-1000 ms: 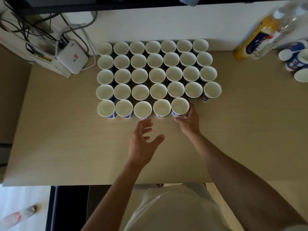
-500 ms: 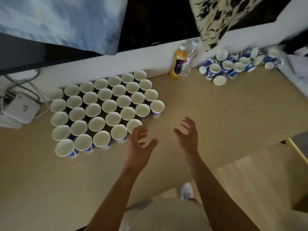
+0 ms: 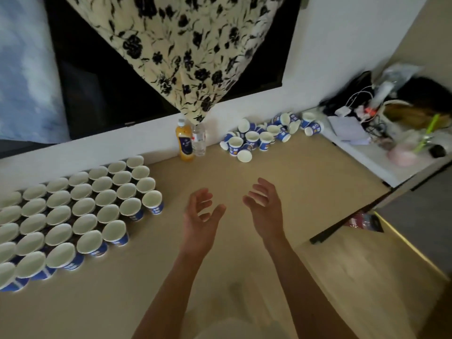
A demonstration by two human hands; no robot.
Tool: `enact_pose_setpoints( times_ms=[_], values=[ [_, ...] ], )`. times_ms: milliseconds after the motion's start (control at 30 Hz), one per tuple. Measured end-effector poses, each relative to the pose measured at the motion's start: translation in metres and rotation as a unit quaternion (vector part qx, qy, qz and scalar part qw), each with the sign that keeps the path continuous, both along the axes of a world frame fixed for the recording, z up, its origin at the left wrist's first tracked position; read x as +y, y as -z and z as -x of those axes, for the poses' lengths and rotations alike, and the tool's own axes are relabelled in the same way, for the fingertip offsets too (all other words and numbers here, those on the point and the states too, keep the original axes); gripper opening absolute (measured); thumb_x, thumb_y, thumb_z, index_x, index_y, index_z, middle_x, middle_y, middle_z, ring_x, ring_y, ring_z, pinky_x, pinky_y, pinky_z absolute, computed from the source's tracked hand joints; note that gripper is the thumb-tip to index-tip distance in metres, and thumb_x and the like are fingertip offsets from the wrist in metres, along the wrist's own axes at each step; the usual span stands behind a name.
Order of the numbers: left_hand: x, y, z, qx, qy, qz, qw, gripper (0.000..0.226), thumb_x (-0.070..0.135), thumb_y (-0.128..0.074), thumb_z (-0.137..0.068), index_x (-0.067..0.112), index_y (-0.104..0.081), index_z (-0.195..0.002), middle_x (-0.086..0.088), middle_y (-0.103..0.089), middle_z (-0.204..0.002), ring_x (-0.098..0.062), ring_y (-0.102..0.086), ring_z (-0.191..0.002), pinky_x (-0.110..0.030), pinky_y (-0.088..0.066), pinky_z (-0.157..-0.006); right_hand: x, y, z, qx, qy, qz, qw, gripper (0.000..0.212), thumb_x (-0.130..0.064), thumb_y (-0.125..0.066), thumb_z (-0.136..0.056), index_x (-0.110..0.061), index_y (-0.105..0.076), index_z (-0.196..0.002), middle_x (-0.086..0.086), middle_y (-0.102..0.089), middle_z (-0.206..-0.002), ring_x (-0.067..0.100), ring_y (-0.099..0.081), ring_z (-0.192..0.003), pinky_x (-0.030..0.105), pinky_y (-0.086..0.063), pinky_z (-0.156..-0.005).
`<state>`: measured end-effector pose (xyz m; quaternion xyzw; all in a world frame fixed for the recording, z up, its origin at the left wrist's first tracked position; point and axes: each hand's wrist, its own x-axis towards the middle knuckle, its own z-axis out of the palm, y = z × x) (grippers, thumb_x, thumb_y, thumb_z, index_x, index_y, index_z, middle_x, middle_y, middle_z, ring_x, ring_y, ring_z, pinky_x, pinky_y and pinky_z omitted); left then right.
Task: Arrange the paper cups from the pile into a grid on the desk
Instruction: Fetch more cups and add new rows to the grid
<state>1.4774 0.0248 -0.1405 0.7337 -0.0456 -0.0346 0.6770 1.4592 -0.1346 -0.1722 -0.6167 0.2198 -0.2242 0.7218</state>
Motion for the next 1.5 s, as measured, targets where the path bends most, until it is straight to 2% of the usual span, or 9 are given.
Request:
enact_pose_setpoints(
  times_ms=[167, 433, 500, 600, 900, 1033, 1200, 1400, 1500],
  values=[
    [-0.071, -0.004, 0.024, -0.001, -0.013, 0.006, 1.000, 0.045, 0.007, -0.076, -0.086, 0.015, -0.057, -0.125, -0.001, -0.066, -0.117, -0.016, -0.065, -0.107, -0.022, -0.050, -0.080, -0.070, -0.006, 0.034, 0.000, 0.000, -0.005, 1.000, 0.056, 0.005, -0.077, -0.081, -0.016, -0.054, -0.128, 0.000, -0.061, -0.115, 0.016, -0.064, -0.101, 0.036, -0.053, -0.091],
    [-0.147, 0.005, 0.024, 0.013, 0.001, -0.013, 1.000, 0.044, 0.007, -0.077, -0.085, 0.017, -0.058, -0.123, 0.000, -0.067, -0.115, -0.017, -0.066, -0.106, -0.021, -0.052, -0.078, -0.146, 0.012, 0.054, 0.020, 0.014, -0.016, 1.000, 0.051, 0.006, -0.075, -0.083, -0.012, -0.056, -0.126, 0.006, -0.062, -0.114, 0.023, -0.067, -0.100, 0.040, -0.054, -0.092],
    [-0.168, 0.011, 0.016, 0.020, 0.005, -0.017, 1.000, 0.044, 0.008, -0.078, -0.084, 0.017, -0.059, -0.123, 0.002, -0.068, -0.115, -0.015, -0.067, -0.105, -0.021, -0.052, -0.077, -0.168, 0.019, 0.051, 0.032, 0.012, -0.005, 0.999, 0.047, 0.001, -0.077, -0.083, -0.011, -0.058, -0.125, 0.008, -0.064, -0.117, 0.026, -0.068, -0.103, 0.034, -0.056, -0.089],
    [-0.202, 0.022, -0.005, 0.031, 0.006, -0.016, 0.999, 0.044, 0.009, -0.078, -0.084, 0.019, -0.060, -0.123, 0.004, -0.069, -0.115, -0.011, -0.067, -0.105, -0.021, -0.051, -0.079, -0.205, 0.028, 0.038, 0.057, 0.010, 0.018, 0.998, 0.047, -0.010, -0.080, -0.083, -0.014, -0.059, -0.124, 0.006, -0.066, -0.117, 0.019, -0.069, -0.103, 0.017, -0.054, -0.079],
    [-0.319, 0.037, -0.074, 0.066, 0.022, -0.014, 0.997, 0.042, 0.015, -0.077, -0.086, 0.021, -0.060, -0.124, 0.007, -0.068, -0.117, -0.005, -0.065, -0.107, -0.019, -0.050, -0.080, -0.326, 0.047, -0.020, 0.133, -0.002, 0.098, 0.986, 0.043, -0.011, -0.081, -0.082, -0.009, -0.061, -0.120, 0.008, -0.068, -0.110, -0.007, -0.067, -0.088, 0.012, -0.052, -0.076],
    [-0.354, 0.037, -0.091, 0.079, 0.014, -0.020, 0.997, 0.040, 0.013, -0.077, -0.086, 0.023, -0.060, -0.120, 0.008, -0.069, -0.116, -0.004, -0.065, -0.106, -0.016, -0.050, -0.079, -0.360, 0.056, -0.047, 0.158, -0.019, 0.092, 0.983, 0.048, -0.021, -0.085, -0.079, -0.009, -0.062, -0.120, 0.009, -0.069, -0.106, -0.006, -0.068, -0.089, 0.011, -0.051, -0.080],
    [-0.384, 0.041, -0.102, 0.097, -0.021, -0.034, 0.994, 0.038, 0.013, -0.077, -0.085, 0.024, -0.061, -0.119, 0.010, -0.069, -0.115, -0.003, -0.065, -0.104, -0.016, -0.050, -0.079, -0.384, 0.074, -0.102, 0.196, -0.083, 0.092, 0.973, 0.041, -0.013, -0.080, -0.082, -0.011, -0.062, -0.118, 0.015, -0.069, -0.107, 0.008, -0.067, -0.088, 0.010, -0.049, -0.076],
    [-0.390, 0.040, -0.115, 0.105, -0.144, -0.059, 0.982, 0.038, 0.012, -0.078, -0.084, 0.032, -0.060, -0.111, 0.010, -0.068, -0.113, 0.000, -0.065, -0.103, -0.019, -0.053, -0.080, -0.359, 0.083, -0.185, 0.176, -0.265, 0.199, 0.927, 0.038, -0.011, -0.078, -0.082, -0.013, -0.063, -0.116, 0.002, -0.068, -0.098, 0.011, -0.066, -0.082, 0.010, -0.048, -0.071],
    [-0.380, 0.043, -0.122, 0.105, -0.204, -0.058, 0.972, 0.040, 0.009, -0.078, -0.084, 0.036, -0.059, -0.106, 0.008, -0.068, -0.112, -0.010, -0.066, -0.104, -0.030, -0.056, -0.082, -0.338, 0.086, -0.230, 0.157, -0.324, 0.296, 0.885, 0.039, -0.020, -0.076, -0.081, -0.016, -0.062, -0.118, -0.004, -0.065, -0.100, 0.012, -0.063, -0.083, 0.024, -0.053, -0.080]
  ],
)
